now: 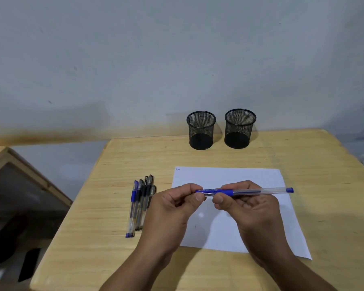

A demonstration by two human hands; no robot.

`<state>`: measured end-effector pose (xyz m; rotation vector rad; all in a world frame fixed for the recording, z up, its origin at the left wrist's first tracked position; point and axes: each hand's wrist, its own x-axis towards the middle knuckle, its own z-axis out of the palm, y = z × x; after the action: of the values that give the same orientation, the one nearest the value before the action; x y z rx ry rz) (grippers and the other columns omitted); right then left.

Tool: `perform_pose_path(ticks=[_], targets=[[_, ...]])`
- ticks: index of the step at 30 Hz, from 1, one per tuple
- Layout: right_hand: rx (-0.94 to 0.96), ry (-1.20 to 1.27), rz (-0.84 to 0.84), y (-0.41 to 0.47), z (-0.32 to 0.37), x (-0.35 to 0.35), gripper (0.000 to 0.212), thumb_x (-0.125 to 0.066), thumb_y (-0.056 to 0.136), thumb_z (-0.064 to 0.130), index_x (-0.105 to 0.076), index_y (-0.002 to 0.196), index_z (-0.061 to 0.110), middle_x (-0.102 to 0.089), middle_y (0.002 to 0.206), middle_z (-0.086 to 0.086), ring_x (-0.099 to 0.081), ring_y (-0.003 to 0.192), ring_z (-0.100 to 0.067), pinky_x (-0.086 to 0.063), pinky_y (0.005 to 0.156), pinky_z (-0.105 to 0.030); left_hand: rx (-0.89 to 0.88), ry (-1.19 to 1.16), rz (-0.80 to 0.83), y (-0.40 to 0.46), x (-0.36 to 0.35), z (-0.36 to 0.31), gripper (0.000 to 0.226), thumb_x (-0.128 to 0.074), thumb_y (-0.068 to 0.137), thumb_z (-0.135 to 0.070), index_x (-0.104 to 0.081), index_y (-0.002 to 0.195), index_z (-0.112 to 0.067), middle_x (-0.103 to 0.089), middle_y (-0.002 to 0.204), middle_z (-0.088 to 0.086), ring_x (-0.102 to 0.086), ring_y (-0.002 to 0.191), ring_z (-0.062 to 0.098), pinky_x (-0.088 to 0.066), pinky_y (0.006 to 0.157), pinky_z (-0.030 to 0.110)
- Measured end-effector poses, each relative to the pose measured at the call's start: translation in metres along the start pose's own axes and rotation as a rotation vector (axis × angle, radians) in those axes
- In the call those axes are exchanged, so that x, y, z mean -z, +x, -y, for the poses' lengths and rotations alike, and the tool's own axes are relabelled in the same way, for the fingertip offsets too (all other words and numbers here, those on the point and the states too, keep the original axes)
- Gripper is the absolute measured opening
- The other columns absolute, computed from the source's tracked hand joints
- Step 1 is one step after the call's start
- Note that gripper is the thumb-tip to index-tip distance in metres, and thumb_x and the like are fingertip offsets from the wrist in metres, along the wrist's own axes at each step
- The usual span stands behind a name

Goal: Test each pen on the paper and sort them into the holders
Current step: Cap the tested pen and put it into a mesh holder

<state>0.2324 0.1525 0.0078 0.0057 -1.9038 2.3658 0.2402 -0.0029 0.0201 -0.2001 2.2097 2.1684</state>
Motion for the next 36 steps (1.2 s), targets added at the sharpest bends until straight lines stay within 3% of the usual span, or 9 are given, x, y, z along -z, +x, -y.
perform_pose_path(ticks=[6,12,17,20,23,27,31,34,36], targets=[[-0.014,0.017,0.006,-0.002,-0.007,0.000,0.010,-0.076,0.076,-0.005,-0.072,0.078,0.004,-0.074,0.069,-0.014,-0.072,0.065,-0.018,-0.054,0.064,-0.018,-0.031,0.056,0.010,0.001,0.000,0.009,0.012,-0.068,0.091,-0.018,-0.079,0.091,-0.022,-0.067,0.079,0.010,-0.051,0.076,0.013,-0.041,0.076,0.034],[-0.060,0.045,0.005,0.003,-0.009,0.004,0.012,-0.077,0.074,0.005,-0.072,0.085,0.007,-0.076,0.078,-0.016,-0.073,0.072,-0.024,-0.058,0.069,-0.025,-0.016,0.030,0.004,0.006,-0.004,0.014,0.009,-0.070,0.089,-0.019,-0.079,0.087,-0.020,-0.058,0.069,-0.002,-0.045,0.070,0.011,-0.036,0.067,0.026],[-0.172,0.159,-0.102,0.017,-0.006,0.004,0.035,-0.077,0.068,0.018,-0.066,0.101,0.014,-0.078,0.083,-0.012,-0.073,0.078,-0.021,-0.059,0.076,-0.030,0.054,-0.003,-0.046,0.014,-0.015,0.009,0.004,-0.079,0.082,-0.023,-0.079,0.086,-0.021,-0.077,0.081,-0.001,-0.065,0.073,0.007,-0.046,0.063,0.018],[-0.183,0.193,-0.145,0.024,-0.006,0.004,0.019,-0.077,0.075,0.006,-0.064,0.089,0.009,-0.078,0.081,-0.013,-0.071,0.076,-0.022,-0.056,0.080,-0.038,0.078,0.021,-0.037,0.015,-0.023,0.012,0.005,-0.079,0.082,-0.025,-0.078,0.085,-0.022,-0.078,0.082,-0.001,-0.070,0.078,0.007,-0.047,0.066,0.014],[-0.147,0.034,-0.165,0.038,-0.004,0.008,0.010,-0.075,0.082,0.000,-0.070,0.083,0.009,-0.077,0.079,-0.009,-0.069,0.070,-0.020,-0.059,0.076,-0.035,0.049,0.076,-0.018,0.023,-0.024,0.016,0.005,-0.079,0.082,-0.025,-0.079,0.087,-0.025,-0.078,0.084,-0.005,-0.071,0.084,0.015,-0.049,0.068,0.013],[-0.084,-0.284,-0.176,0.072,0.003,0.021,0.008,-0.077,0.082,0.009,-0.073,0.085,0.015,-0.074,0.078,-0.005,-0.069,0.071,-0.018,-0.061,0.068,-0.031,-0.008,0.245,-0.069,0.061,-0.016,0.023,0.023,-0.080,0.081,-0.031,-0.074,0.102,-0.027,-0.076,0.088,-0.016,-0.068,0.081,0.015,-0.048,0.065,0.013],[-0.025,-0.576,-0.128,0.110,0.009,0.034,0.010,-0.076,0.080,0.015,-0.072,0.077,0.024,-0.072,0.076,0.002,-0.069,0.071,-0.017,-0.060,0.064,-0.037,-0.098,0.433,-0.144,0.118,-0.008,0.024,0.042,-0.081,0.077,-0.041,-0.067,0.116,-0.033,-0.069,0.100,-0.017,-0.061,0.076,0.003,-0.047,0.067,0.018],[0.027,-0.792,-0.058,0.137,0.021,0.037,0.011,-0.070,0.079,0.017,-0.071,0.078,0.028,-0.070,0.069,0.009,-0.062,0.055,-0.002,-0.048,0.055,-0.023,-0.108,0.459,-0.178,0.160,-0.008,0.019,0.064,-0.082,0.074,-0.043,-0.056,0.130,-0.028,-0.061,0.117,-0.010,-0.061,0.094,0.012,-0.053,0.081,0.030],[0.071,-0.942,-0.015,0.154,0.032,0.034,0.015,-0.064,0.079,0.017,-0.072,0.081,0.030,-0.071,0.072,0.011,-0.060,0.060,-0.001,-0.043,0.055,-0.020,-0.105,0.476,-0.197,0.186,-0.011,0.018,0.082,-0.084,0.069,-0.046,-0.047,0.139,-0.026,-0.057,0.127,-0.004,-0.058,0.111,0.018,-0.051,0.094,0.038]])
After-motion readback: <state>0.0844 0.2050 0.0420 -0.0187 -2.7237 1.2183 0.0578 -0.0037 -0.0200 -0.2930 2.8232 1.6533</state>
